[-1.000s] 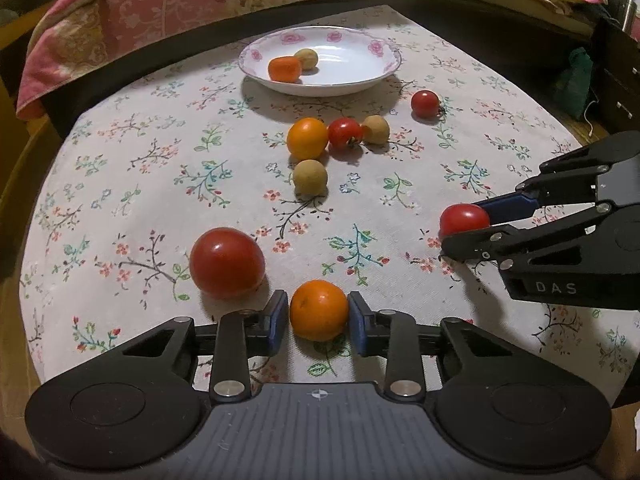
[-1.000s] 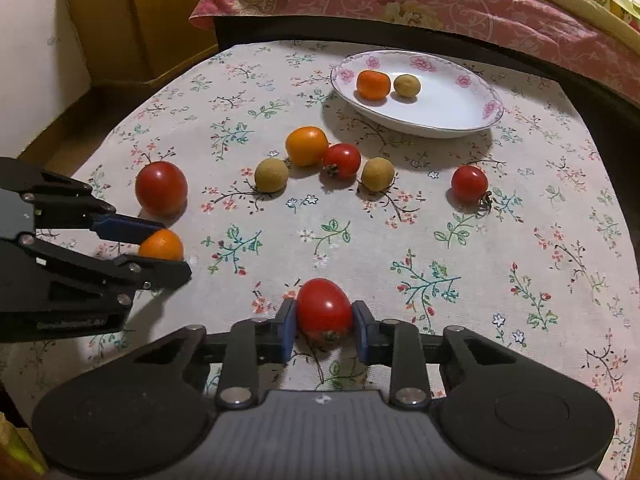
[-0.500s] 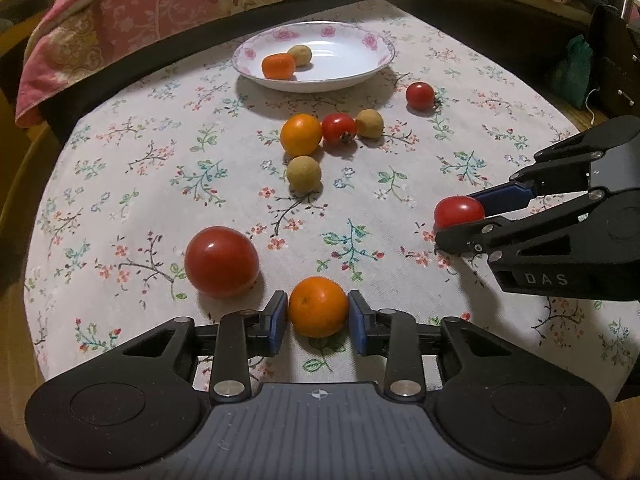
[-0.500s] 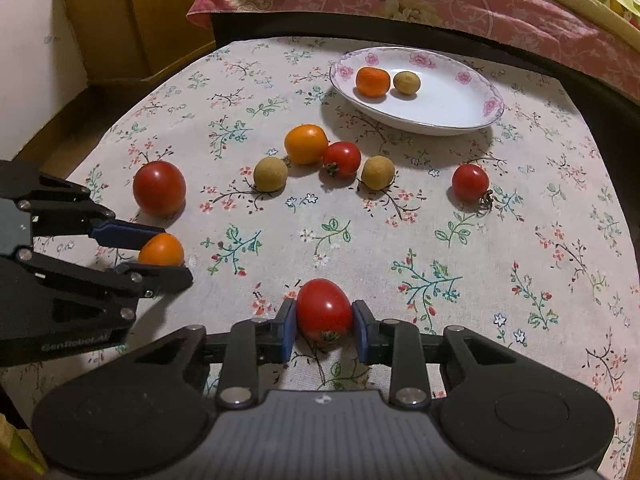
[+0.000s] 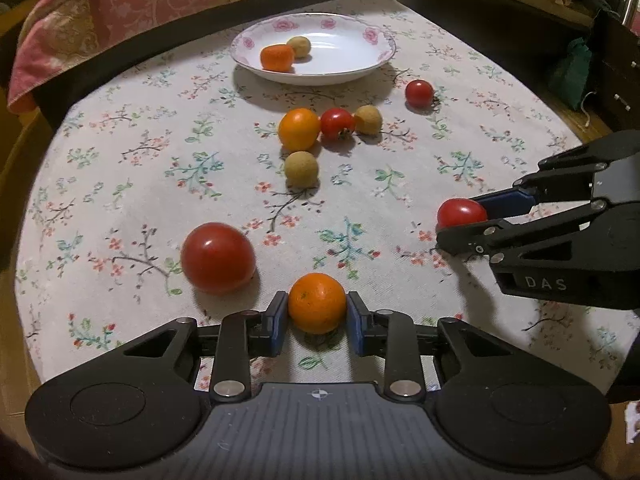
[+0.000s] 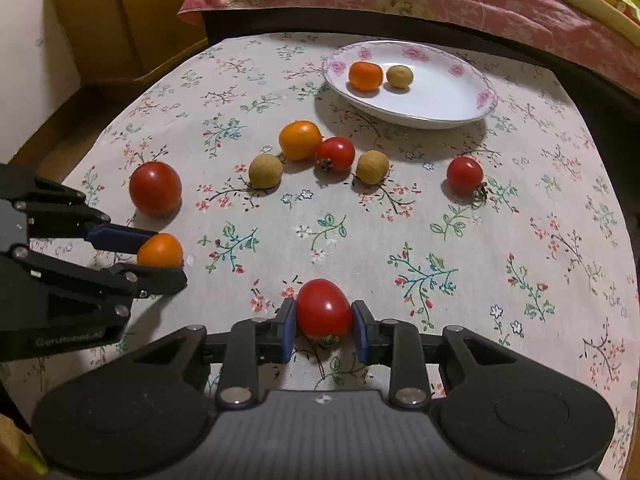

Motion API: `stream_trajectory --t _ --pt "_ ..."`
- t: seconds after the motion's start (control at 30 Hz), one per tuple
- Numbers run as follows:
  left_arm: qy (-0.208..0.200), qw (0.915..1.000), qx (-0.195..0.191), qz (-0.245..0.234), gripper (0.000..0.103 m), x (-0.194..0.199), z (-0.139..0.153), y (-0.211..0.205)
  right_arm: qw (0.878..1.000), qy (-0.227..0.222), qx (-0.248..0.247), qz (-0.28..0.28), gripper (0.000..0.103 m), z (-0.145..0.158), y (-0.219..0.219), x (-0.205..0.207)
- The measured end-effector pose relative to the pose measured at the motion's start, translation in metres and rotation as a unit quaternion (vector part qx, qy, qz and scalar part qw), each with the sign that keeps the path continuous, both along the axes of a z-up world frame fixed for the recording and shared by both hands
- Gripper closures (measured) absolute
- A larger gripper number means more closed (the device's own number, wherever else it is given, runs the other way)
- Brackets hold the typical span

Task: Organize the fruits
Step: 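Carry the mandarin and red tomato in both tools over the white plate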

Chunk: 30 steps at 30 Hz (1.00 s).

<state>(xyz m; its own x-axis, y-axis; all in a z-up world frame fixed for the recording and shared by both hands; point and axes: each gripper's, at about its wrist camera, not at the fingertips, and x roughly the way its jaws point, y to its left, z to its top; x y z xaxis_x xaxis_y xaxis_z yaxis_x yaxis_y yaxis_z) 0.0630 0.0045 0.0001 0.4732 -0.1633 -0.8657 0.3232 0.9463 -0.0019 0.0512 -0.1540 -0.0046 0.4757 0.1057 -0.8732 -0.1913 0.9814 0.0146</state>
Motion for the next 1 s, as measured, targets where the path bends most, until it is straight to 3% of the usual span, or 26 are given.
stream_trajectory --t 0.57,1.0 --pt "-0.067 0.9974 -0.014 0.023 0.066 0.039 0.045 -0.013 0.998 -0.046 0.032 -0.038 0.075 0.044 0.002 0.029" --pt "-0.107 0.9941 -0.004 0.017 0.067 0.107 0.06 -0.03 0.993 -0.071 0.047 -0.08 0.075 0.063 -0.035 0.094"
